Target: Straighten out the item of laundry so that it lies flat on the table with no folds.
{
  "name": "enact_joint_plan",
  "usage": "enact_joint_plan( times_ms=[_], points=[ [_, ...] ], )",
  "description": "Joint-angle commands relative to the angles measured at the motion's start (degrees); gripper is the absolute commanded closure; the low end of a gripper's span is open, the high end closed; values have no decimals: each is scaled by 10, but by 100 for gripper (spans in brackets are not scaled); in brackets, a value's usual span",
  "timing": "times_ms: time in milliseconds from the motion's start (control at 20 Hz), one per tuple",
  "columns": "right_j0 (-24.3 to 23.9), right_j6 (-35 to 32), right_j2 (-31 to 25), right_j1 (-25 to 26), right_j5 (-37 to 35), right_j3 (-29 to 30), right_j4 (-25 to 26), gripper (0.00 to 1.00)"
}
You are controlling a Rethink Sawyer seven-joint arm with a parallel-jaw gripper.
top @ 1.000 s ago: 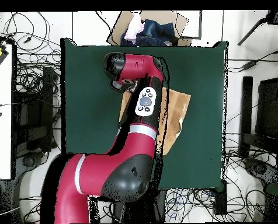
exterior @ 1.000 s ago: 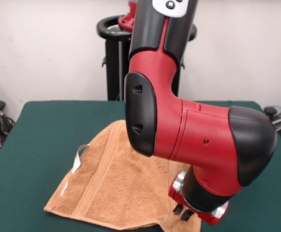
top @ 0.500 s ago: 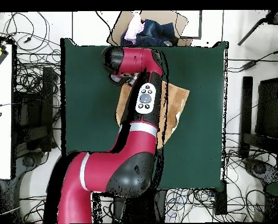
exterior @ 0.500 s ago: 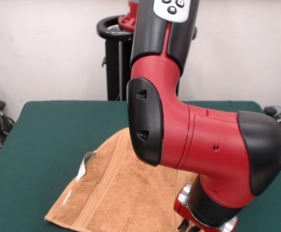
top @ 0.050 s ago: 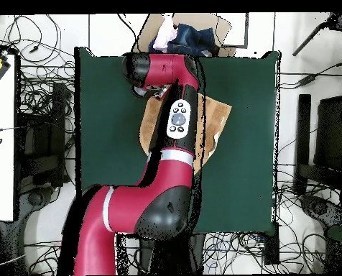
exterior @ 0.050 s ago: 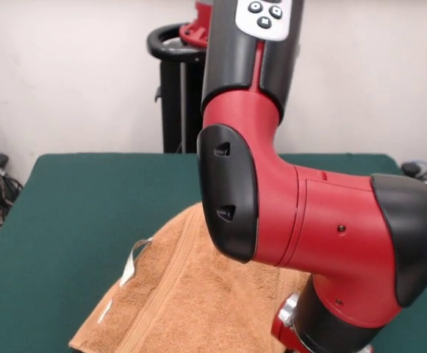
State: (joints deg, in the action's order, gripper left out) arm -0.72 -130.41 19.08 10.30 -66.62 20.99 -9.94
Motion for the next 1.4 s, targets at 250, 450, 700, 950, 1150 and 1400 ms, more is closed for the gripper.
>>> enact_joint_plan(
  times_ms=[250, 450, 700, 950, 1150, 1400],
  points=[
    [-1, -125, -39, 24, 77, 67, 3, 0],
    [-4, -102, -49, -4, 90, 110, 5, 0],
    [-16, -60, -56, -59, 139, 188, 16, 0],
    [-42, 15, -65, -144, 157, 300, 20, 0],
    [-79, 96, -71, -206, 169, 375, 34, 0],
    [-161, 239, -91, -280, 197, 472, 80, 0]
  ],
)
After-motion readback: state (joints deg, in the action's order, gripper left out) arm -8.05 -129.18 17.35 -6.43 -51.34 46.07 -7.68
